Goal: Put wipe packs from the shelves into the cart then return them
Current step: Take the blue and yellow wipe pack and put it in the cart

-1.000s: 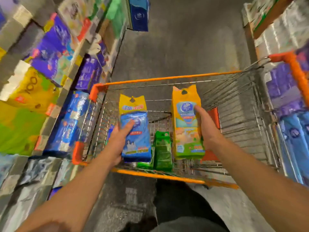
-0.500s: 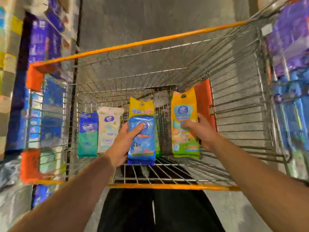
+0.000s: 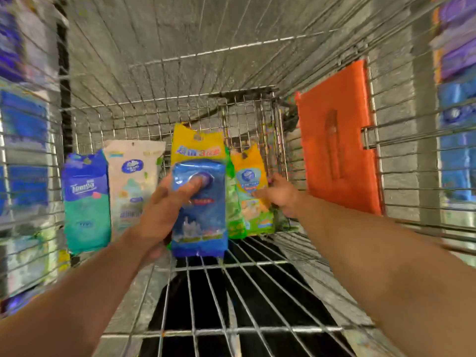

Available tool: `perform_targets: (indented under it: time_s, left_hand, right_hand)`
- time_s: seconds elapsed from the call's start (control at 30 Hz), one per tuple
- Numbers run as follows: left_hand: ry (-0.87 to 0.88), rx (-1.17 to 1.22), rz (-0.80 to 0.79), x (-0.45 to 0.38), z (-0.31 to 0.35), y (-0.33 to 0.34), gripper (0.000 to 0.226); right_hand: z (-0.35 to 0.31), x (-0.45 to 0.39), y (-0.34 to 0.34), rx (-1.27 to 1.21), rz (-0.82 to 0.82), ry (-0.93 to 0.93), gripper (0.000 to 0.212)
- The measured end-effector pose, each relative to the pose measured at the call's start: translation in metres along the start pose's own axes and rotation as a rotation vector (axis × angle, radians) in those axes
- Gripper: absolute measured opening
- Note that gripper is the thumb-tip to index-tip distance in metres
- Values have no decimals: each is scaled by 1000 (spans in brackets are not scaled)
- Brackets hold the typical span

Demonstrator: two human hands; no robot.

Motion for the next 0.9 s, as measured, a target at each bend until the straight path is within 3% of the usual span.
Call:
perform_targets:
  time_s: [0.07,0.17,0.3,0.37,0.47,0.53,0.63,0.77,0.9]
  left_hand:
    - [-19,-19,-11,-4,-4,-6,15]
    - [-31,-8,-22,-7,-6,-9,39]
    - [-21,15,-60,-5,-3,7,44]
    - [-23,51,-74,-4,-3,13,35]
    - [-37,58,-111,-5,-6,24,23]
    - [-24,12,-122,-7,-2,30,22]
    - [-13,-23,-105,-13,6,44,16]
    - [89,-23,-74,-28,19,62,30]
    - [8,-15,-8,-51,13,72,16]
  right_hand:
    - [15,-3,1,28,20,8,33]
    - [12,5,-1,134,39,-6,22]
    - [9,19,9,732,-214,14,37]
    - [4,25,2,935,-187,2,43]
    - [-31,31,-23,740,67,-96,31]
    - [-52,35,-18,470,10,-133,25]
    - [-89,63,11,27,-230,-147,43]
    - [-116,92,21,-128,-335,-211,40]
    - [-118,80,-1,-94,-190,-265,47]
Point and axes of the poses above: each hand's wrist, its own x-axis away from the middle knuckle, its own y-axis out of the palm, z = x × y, the point moved 10 cm from there along -x, towards the middle knuckle, and after that the axes turned 5 degrees about -y, right-handed, at the moved point
